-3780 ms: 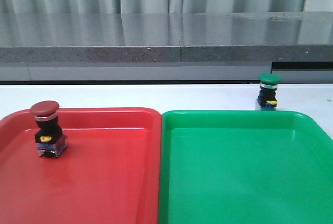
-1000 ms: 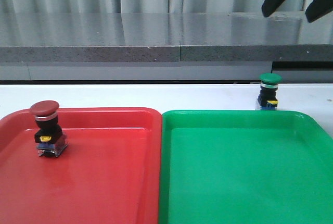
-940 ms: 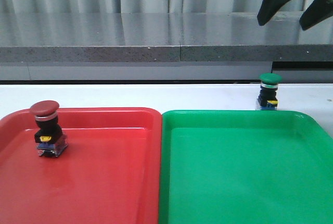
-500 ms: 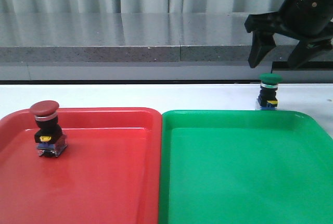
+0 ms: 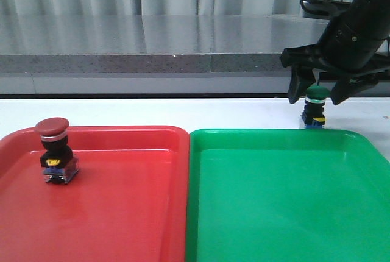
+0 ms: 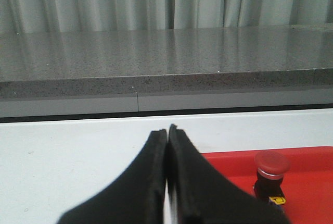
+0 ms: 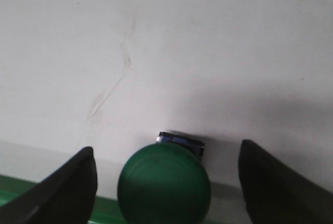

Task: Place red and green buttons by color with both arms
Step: 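Lower the right gripper over the green button and close on it, then lift the green button with the right gripper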

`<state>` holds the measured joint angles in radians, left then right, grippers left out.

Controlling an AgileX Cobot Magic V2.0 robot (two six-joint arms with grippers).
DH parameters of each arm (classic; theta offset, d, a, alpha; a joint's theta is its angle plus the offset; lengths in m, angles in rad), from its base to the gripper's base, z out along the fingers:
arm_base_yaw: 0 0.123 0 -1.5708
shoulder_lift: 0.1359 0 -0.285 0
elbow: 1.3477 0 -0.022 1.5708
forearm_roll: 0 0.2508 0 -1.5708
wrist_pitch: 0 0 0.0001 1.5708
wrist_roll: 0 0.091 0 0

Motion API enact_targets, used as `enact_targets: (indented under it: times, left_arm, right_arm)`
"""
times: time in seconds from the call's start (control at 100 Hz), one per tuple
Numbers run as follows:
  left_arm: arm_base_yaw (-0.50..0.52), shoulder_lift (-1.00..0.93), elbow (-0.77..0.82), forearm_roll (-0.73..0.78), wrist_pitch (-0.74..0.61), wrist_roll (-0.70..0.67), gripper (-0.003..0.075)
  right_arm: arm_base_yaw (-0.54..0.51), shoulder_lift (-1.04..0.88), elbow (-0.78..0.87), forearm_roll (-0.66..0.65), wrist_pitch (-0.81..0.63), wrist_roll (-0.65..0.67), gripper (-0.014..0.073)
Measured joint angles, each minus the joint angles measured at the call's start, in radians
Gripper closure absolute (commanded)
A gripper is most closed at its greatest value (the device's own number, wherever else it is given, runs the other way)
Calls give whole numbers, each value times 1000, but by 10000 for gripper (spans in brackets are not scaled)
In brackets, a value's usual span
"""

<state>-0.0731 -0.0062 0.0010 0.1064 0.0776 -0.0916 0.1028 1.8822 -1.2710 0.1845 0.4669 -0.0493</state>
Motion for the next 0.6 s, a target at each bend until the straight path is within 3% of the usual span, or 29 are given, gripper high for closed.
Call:
enact_targets:
  times: [0.16, 0.6]
  left_arm:
    - [0, 0, 0, 0, 0, 0, 739]
    - [0, 0, 0, 0, 0, 0, 739]
  right_arm:
    - [0, 0, 0, 0, -6, 0, 333]
    - [0, -73, 0, -18, -8, 0, 342]
